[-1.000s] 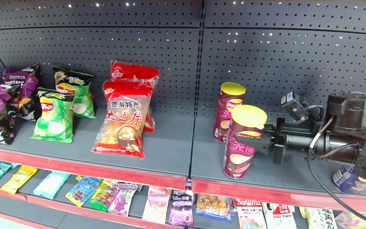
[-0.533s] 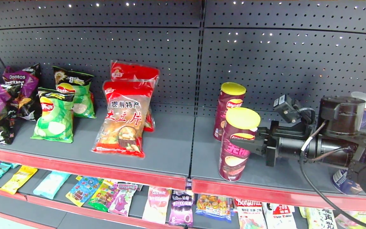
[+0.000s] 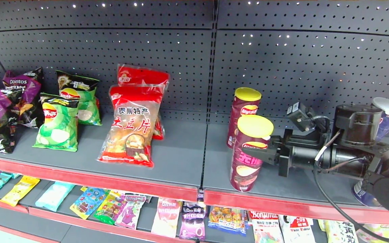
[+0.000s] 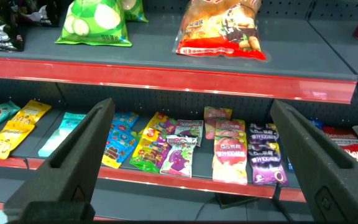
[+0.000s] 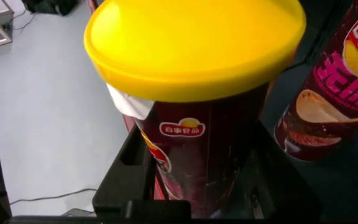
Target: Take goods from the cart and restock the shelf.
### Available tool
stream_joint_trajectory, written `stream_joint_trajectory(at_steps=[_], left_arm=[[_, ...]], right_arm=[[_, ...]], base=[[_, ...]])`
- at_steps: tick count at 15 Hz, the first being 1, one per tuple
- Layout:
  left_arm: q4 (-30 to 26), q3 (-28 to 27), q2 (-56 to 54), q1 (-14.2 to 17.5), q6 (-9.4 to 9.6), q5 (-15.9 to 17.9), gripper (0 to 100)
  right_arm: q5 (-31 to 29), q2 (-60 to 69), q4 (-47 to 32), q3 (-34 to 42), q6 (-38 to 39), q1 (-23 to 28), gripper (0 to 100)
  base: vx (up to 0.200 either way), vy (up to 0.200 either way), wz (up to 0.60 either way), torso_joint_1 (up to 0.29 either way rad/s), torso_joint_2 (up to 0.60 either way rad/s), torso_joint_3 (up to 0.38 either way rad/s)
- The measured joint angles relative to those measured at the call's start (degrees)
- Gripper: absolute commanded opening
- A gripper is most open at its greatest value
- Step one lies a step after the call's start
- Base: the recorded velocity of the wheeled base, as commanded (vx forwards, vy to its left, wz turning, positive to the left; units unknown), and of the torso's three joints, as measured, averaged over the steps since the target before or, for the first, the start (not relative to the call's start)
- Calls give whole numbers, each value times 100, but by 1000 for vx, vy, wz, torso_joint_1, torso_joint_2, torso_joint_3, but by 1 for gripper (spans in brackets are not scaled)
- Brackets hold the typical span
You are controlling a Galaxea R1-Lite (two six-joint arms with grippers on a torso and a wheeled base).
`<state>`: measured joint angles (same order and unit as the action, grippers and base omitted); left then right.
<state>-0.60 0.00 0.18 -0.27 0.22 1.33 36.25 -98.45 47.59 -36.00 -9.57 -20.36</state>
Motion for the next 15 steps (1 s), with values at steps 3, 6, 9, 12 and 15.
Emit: stream_joint_trajectory(at_steps=[3,6,9,12,15], left_arm=[[-2,0,0,0,-1,0,100],[0,0,0,0,-1,0,100],[0,0,0,0,0,0,100],[-2,0,0,0,-1,0,100],[-2,0,0,0,-1,0,100]], right_arm=[[1,-6,11,39,-4,2,0],[4,-9,6,52,-6,24,0],[-45,-9,2,52,-6,18,100],[-54,0,-29,54,-6,18,100],[-67,68,-22,56,-6,33,100]], base=[[0,0,0,0,0,0],[0,0,0,0,0,0],[0,0,0,0,0,0],[0,0,0,0,0,0],[0,0,0,0,0,0]])
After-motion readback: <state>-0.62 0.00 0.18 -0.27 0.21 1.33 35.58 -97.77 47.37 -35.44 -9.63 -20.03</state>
